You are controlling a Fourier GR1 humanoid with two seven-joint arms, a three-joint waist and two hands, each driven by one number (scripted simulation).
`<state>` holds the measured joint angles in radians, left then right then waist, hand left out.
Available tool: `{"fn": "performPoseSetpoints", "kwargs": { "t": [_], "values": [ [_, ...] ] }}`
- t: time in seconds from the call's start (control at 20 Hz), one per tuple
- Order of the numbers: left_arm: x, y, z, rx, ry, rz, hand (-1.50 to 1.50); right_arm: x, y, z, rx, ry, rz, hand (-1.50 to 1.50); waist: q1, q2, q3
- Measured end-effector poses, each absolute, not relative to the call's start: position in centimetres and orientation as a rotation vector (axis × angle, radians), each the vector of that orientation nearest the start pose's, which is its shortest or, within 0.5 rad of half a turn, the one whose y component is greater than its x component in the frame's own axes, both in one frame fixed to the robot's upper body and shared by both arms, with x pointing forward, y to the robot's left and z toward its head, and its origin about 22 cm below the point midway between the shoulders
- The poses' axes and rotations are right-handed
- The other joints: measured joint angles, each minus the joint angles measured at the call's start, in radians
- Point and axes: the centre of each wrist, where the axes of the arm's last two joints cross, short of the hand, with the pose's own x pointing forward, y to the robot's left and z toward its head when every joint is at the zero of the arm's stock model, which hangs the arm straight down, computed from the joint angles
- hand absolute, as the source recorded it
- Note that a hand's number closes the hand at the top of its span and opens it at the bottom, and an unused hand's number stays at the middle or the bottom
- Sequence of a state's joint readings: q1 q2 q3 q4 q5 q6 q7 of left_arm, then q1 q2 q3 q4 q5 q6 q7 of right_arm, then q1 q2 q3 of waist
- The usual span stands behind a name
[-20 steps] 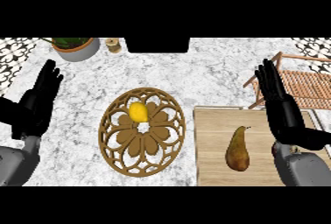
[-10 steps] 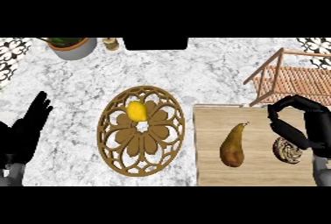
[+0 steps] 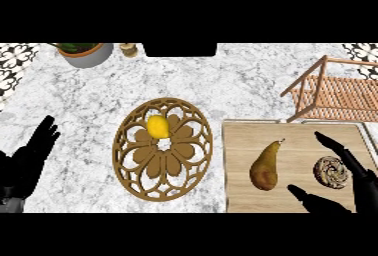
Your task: Pick the cupcake from the tray and place it in the tiered shelf
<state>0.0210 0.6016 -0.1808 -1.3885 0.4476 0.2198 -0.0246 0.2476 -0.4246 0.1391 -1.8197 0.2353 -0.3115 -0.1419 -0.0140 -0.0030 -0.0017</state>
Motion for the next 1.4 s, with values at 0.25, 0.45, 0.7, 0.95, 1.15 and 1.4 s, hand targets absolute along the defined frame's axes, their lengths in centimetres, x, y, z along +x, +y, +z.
{"fn": "performPoseSetpoints", "kwargs": {
  "t": [0.25, 0.45, 0.7, 0.95, 1.15, 1.4],
  "values": [
    [22.7, 35.5, 0.1, 0.277, -1.332, -0.028, 0.00, 16.0, -30.6, 6.3, -0.839, -1.577, 0.578, -1.50, -0.004, -0.001, -0.002],
    [22.6, 35.6, 0.0, 0.271, -1.329, -0.030, 0.00, 15.0, -31.0, 8.8, -0.923, -1.397, 0.755, -1.50, 0.001, 0.001, -0.003],
    [23.3, 35.5, 0.4, 0.265, -1.335, -0.043, 0.00, 15.0, -30.9, 11.0, -0.977, -1.133, 1.023, -1.50, 0.015, 0.005, -0.003],
    [23.5, 34.9, 0.1, 0.249, -1.334, -0.051, 0.00, 16.3, -29.6, 12.1, -1.014, -0.959, 1.175, -1.50, 0.024, 0.006, -0.001],
    [23.0, 34.8, 0.0, 0.255, -1.336, -0.049, 0.00, 17.5, -29.1, 11.7, -1.030, -0.874, 1.236, -1.50, 0.024, 0.004, 0.000],
    [23.3, 35.1, 0.1, 0.263, -1.335, -0.041, 0.00, 19.0, -29.5, 10.8, -1.037, -0.827, 1.266, -1.50, 0.018, 0.003, 0.001]
  ]
}}
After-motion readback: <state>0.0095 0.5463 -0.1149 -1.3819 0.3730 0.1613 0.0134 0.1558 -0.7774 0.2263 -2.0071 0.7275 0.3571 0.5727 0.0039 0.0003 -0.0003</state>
